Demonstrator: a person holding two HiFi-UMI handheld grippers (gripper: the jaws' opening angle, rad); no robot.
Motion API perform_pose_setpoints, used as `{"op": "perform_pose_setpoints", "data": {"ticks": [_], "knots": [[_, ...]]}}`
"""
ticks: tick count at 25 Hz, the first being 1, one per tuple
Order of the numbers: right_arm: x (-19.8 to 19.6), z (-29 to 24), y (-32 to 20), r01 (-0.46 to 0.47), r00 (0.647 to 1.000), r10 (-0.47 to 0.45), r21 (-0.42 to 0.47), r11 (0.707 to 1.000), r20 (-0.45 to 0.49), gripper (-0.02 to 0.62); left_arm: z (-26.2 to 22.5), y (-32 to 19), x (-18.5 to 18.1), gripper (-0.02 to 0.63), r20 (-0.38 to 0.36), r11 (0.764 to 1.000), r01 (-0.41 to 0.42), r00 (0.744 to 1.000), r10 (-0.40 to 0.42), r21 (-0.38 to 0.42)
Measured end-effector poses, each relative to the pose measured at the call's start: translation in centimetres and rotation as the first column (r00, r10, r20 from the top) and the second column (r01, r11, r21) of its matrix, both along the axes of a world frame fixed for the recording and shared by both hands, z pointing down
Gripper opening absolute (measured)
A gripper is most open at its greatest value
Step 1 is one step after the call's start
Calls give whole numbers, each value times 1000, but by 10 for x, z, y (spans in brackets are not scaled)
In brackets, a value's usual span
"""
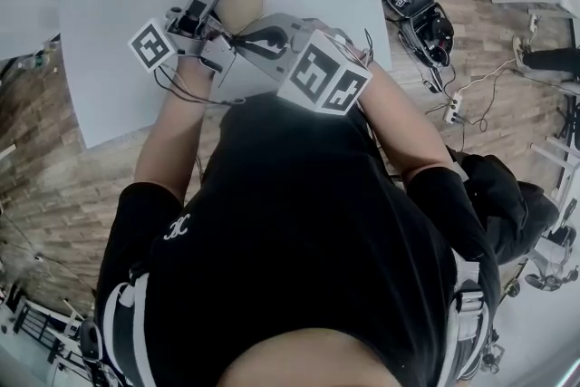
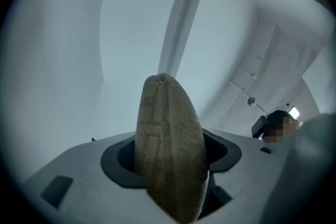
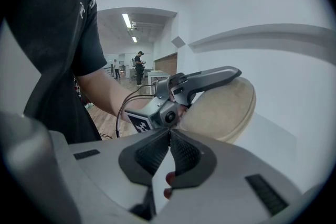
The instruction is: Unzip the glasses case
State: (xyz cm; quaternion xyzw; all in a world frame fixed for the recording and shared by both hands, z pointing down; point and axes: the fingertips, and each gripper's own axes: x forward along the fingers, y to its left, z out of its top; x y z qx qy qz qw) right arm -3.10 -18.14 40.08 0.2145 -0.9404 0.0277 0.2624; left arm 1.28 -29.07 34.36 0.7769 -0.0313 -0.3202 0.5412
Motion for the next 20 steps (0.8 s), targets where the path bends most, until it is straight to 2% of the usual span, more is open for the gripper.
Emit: {"op": "perform_pose_setpoints", "data": {"ticks": [4,9,10,12,16,20], "knots": [[1,3,-1,-16,1000,16,1,1000,19,23,2,-1,-4,291,9,1000,19,1000,-19,3],[14,1,2,-99,978,113,-90,991,176,39,-3,0,-5,291,26,998,35,999,-37,47],[20,2,2,-114,970,135,-116,987,200,58,-3,0,-5,291,34,998,39,999,-41,54],[29,1,0,-135,954,176,-177,975,242,152,-1,-3,-8,291,49,997,45,998,-48,58],[42,-2,-20,-203,903,288,-276,940,318,249,6,-11,-13,291,58,998,45,997,-48,48],[55,-10,-33,-271,823,399,-338,901,404,302,10,4,3,291,77,998,1,997,-6,67]]}}
